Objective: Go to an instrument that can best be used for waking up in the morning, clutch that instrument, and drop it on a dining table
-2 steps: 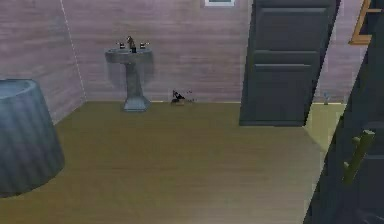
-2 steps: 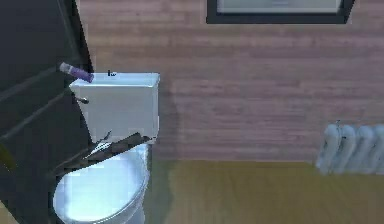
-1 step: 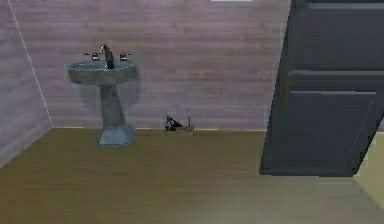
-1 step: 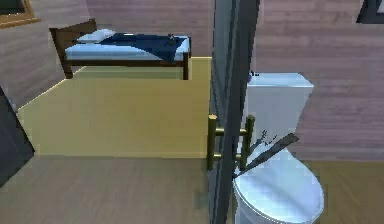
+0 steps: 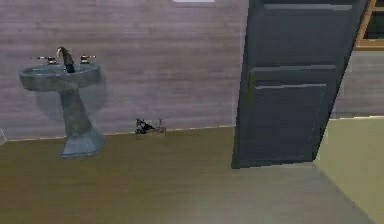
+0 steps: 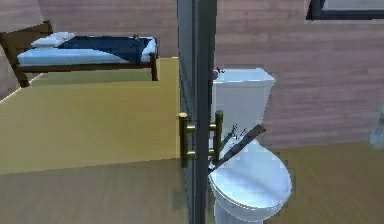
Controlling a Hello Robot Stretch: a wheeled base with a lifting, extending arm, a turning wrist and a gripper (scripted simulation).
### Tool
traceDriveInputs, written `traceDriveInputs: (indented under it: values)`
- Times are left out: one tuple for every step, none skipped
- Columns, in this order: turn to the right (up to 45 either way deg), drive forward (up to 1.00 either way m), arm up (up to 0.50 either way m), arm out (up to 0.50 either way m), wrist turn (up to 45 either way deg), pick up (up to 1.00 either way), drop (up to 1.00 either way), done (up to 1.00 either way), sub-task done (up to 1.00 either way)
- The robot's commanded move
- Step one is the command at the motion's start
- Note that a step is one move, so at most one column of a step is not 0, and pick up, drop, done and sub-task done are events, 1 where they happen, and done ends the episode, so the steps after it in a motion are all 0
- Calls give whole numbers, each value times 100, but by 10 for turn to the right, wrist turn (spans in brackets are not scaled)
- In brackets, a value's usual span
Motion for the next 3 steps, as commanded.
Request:
traceDriveInputs:
  values:
    - [0, 15, 0, 0, 0, 0, 0, 0, 0]
    - [360, 0, 0, 0, 0, 0, 0, 0, 0]
    - [0, 45, 0, 0, 0, 0, 0, 0, 0]
